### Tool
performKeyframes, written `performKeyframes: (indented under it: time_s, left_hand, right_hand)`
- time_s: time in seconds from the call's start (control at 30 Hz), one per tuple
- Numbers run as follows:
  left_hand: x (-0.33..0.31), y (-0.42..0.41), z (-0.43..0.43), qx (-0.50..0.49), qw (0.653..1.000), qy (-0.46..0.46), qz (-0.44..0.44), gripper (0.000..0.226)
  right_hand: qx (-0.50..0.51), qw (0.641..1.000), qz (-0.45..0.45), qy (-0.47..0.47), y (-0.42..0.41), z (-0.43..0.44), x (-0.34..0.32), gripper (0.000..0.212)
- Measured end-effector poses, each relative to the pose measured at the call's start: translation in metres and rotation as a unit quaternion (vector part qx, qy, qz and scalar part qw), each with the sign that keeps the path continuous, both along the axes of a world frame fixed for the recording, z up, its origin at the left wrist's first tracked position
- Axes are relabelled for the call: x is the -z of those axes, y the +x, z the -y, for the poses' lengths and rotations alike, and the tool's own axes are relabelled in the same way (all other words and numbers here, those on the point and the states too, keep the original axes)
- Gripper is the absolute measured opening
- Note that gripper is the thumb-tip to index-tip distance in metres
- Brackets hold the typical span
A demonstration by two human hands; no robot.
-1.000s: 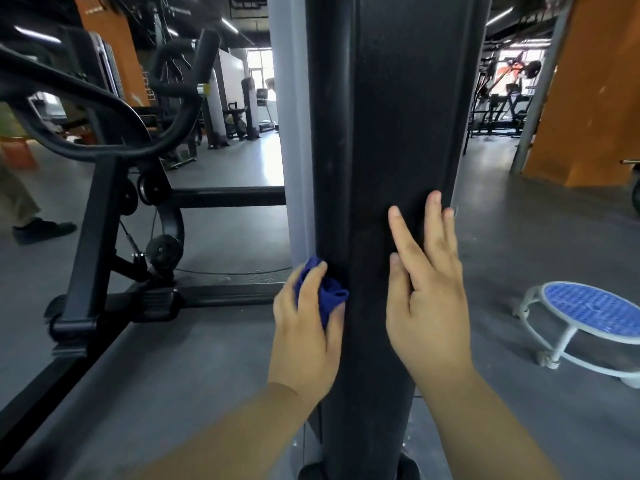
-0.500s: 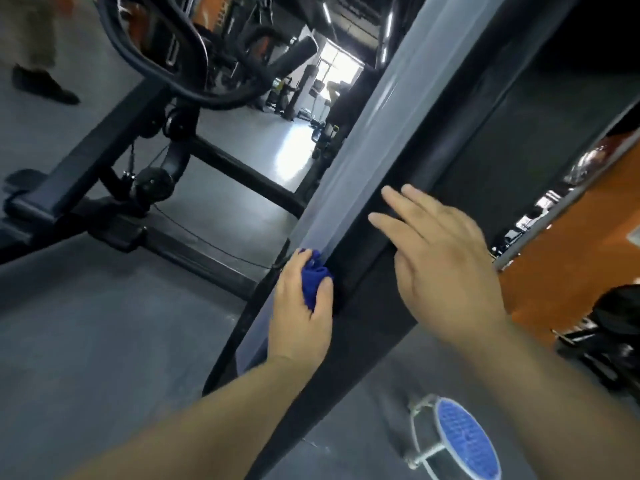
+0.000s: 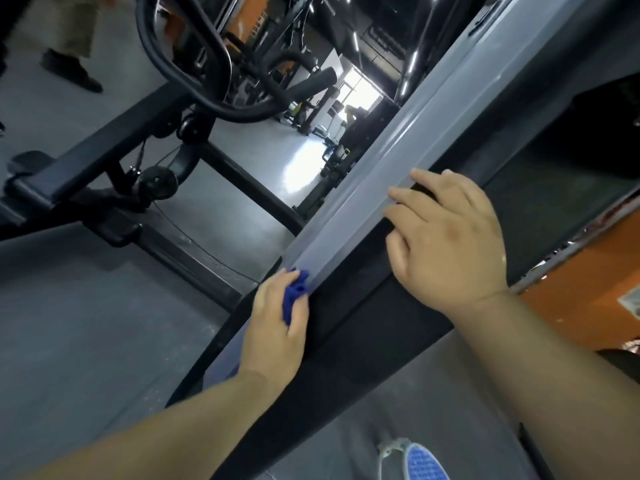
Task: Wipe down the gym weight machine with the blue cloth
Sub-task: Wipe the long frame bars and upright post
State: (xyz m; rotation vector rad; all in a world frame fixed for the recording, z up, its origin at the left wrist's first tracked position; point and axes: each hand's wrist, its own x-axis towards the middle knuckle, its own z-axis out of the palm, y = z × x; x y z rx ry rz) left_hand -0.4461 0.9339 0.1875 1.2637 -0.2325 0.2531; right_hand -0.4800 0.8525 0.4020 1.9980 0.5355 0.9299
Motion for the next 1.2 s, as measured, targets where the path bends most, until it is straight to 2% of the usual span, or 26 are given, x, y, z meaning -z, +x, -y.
performKeyframes:
  time_s: [0.07, 0.13, 0.17, 0.23, 0.33, 0.37, 0.43, 0.5, 0.57, 0.63, 0.7, 0.8, 0.83, 0.87, 0.93, 1.0, 1.03, 1.13, 1.2]
  left_hand:
    - [-0.01, 0.005, 0.001, -0.001, 0.999, -0.004, -0.04, 0.025]
    - [-0.048, 0.016, 0.004, 0.004, 0.998, -0.008, -0.056, 0.023]
    - [-0.07, 0.019, 0.005, 0.008, 0.999, -0.018, -0.034, 0.023]
    - [-0.094, 0.017, 0.006, -0.002, 0.997, -0.042, 0.063, 0.026]
    - [-0.061, 0.011, 0.012, -0.036, 0.985, 0.004, 0.169, 0.038]
    - [-0.041, 0.008, 0.014, -0.038, 0.985, 0.013, 0.168, 0.04]
    - [-0.015, 0.001, 0.014, -0.032, 0.993, -0.009, 0.112, 0.038]
    - [-0.022, -0.003, 0.013, -0.017, 0.999, -0.045, 0.024, 0.033]
    - [-0.054, -0.002, 0.014, -0.01, 0.998, -0.059, -0.004, 0.033]
    - [-0.096, -0.005, 0.013, -0.011, 0.997, -0.066, 0.045, 0.036]
    - [-0.12, -0.011, 0.012, -0.029, 0.992, -0.033, 0.116, 0.04]
    - [-0.087, -0.015, 0.014, -0.072, 0.969, 0.05, 0.23, 0.046]
    - [-0.062, -0.016, 0.016, -0.074, 0.966, 0.072, 0.237, 0.047]
    - [-0.034, -0.018, 0.016, -0.066, 0.972, 0.082, 0.211, 0.048]
    - [0.01, -0.023, 0.009, -0.032, 0.995, 0.054, 0.075, 0.045]
    - [0.031, -0.017, 0.005, -0.002, 0.996, 0.034, -0.08, 0.04]
    - [0.03, -0.009, 0.005, -0.007, 0.992, 0.041, -0.115, 0.037]
    - [-0.007, 0.02, 0.004, -0.03, 0.991, 0.024, -0.127, 0.032]
    - [-0.037, 0.018, 0.004, -0.032, 0.998, 0.01, -0.044, 0.033]
  right_hand:
    - [0.008, 1.0, 0.009, -0.002, 0.001, -0.002, 0.0, 0.049]
    - [0.025, 1.0, 0.006, -0.017, 0.002, -0.005, -0.001, 0.052]
    - [0.034, 0.999, 0.003, -0.023, 0.002, -0.006, 0.0, 0.053]
    - [0.037, 0.999, 0.004, -0.024, 0.002, -0.005, 0.001, 0.055]
    - [0.038, 0.999, 0.01, -0.021, 0.002, -0.004, 0.0, 0.053]
    - [0.036, 0.999, 0.011, -0.022, 0.003, -0.003, 0.0, 0.051]
    - [0.028, 0.999, 0.01, -0.025, 0.003, -0.002, 0.0, 0.041]
    - [0.025, 0.999, -0.008, -0.019, -0.001, -0.003, -0.005, 0.034]
    - [0.032, 0.999, -0.023, -0.006, -0.006, -0.008, -0.022, 0.032]
    - [0.048, 0.999, -0.013, 0.009, -0.011, -0.012, -0.045, 0.033]
    - [0.059, 0.998, -0.001, 0.019, -0.014, -0.014, -0.063, 0.035]
    - [0.068, 0.998, -0.011, 0.013, -0.016, -0.013, -0.06, 0.036]
    - [0.074, 0.997, -0.02, 0.011, -0.017, -0.013, -0.054, 0.036]
    - [0.08, 0.996, -0.03, 0.005, -0.018, -0.013, -0.046, 0.036]
    - [0.093, 0.995, -0.041, -0.009, -0.016, -0.014, -0.029, 0.036]
    - [0.109, 0.994, -0.028, -0.015, -0.012, -0.016, -0.013, 0.035]
    - [0.12, 0.993, -0.019, -0.012, -0.01, -0.018, -0.007, 0.034]
    - [0.151, 0.988, -0.03, 0.004, -0.001, -0.032, 0.004, 0.029]
    - [0.178, 0.982, -0.054, 0.004, 0.002, -0.041, 0.011, 0.03]
